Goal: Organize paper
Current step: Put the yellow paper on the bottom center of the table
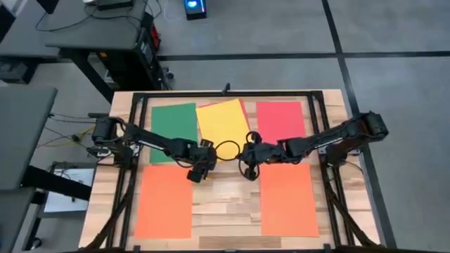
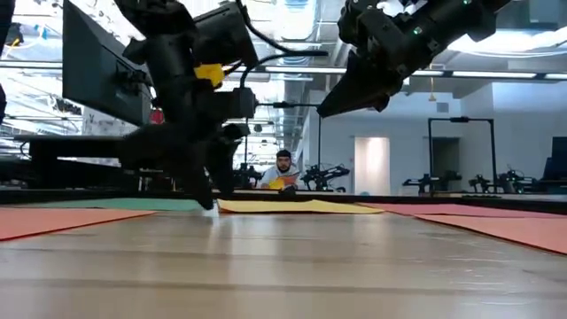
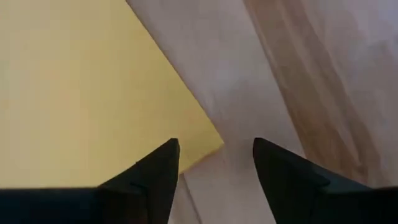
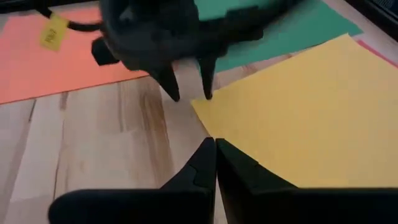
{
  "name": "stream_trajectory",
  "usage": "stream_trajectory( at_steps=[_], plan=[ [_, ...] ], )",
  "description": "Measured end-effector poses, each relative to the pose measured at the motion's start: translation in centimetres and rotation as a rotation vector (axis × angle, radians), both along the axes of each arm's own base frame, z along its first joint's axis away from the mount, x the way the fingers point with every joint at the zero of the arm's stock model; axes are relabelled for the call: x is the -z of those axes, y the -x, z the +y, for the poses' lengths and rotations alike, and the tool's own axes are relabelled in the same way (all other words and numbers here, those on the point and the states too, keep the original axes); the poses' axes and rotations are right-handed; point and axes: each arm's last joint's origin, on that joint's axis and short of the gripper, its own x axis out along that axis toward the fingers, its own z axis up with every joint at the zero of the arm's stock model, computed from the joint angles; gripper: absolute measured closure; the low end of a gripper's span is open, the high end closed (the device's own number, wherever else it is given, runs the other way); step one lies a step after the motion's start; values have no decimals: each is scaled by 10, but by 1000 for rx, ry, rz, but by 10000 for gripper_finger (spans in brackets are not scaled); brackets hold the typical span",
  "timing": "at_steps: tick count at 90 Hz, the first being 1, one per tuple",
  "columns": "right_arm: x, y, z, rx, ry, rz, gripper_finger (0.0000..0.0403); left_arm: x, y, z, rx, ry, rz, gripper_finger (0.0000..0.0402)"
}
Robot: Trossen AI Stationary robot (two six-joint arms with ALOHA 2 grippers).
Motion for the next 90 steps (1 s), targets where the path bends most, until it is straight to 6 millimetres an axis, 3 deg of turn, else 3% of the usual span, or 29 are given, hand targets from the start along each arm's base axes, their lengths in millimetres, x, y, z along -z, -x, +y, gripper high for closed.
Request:
stream_trajectory(
  at_steps=[90],
  plan=[
    [1, 0, 0, 0, -1, 6, 403, -4, -5, 5, -87, -144, -76, 212]
  ],
)
